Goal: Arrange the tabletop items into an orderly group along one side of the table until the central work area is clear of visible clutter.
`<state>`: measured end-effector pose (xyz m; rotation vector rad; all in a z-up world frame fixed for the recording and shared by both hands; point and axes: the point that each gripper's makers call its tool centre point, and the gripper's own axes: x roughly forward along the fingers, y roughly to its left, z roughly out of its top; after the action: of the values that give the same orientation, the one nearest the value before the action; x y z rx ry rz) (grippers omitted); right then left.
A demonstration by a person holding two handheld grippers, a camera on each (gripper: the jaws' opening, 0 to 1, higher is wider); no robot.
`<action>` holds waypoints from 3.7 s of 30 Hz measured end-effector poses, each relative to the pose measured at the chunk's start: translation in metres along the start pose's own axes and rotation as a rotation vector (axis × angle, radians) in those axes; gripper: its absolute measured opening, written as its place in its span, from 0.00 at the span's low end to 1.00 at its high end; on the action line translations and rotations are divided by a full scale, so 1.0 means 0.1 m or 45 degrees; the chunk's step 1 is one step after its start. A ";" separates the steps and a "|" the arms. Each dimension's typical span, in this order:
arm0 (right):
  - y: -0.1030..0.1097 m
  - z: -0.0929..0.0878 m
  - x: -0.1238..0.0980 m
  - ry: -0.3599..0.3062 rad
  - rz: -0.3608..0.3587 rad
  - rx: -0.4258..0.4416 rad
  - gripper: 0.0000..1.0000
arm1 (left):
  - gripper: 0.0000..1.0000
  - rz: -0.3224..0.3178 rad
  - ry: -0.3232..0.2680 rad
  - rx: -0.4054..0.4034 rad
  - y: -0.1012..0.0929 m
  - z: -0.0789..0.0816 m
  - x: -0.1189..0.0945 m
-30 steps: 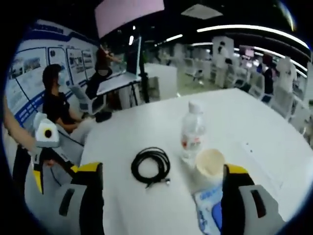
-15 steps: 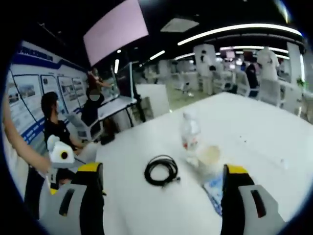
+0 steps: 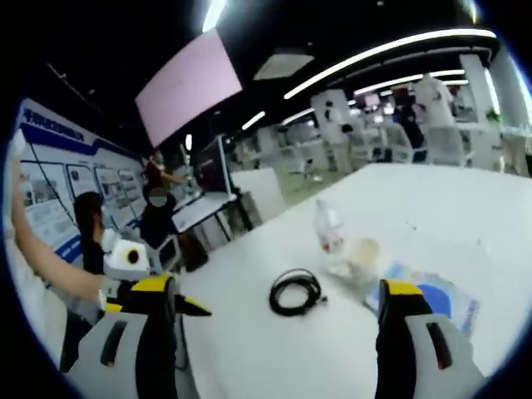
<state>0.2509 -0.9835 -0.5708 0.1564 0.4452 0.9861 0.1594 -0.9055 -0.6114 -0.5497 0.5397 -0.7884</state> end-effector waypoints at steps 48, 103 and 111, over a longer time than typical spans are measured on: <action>0.07 -0.76 -1.77 -0.159 -0.317 0.099 0.99 | 0.91 0.067 0.101 0.226 -0.21 -0.05 0.28; 0.01 -1.77 -1.73 -0.285 -1.050 0.878 0.85 | 0.75 -0.421 0.725 0.892 -0.15 -0.60 2.18; -0.09 -1.86 -1.71 -0.309 -1.160 0.967 0.82 | 0.71 -0.460 0.773 0.933 -0.16 -0.77 2.43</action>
<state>0.0967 -1.1445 -0.6912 0.6802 0.5706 -0.1331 0.2456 -1.1215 -0.7161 0.3019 0.6582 -1.4282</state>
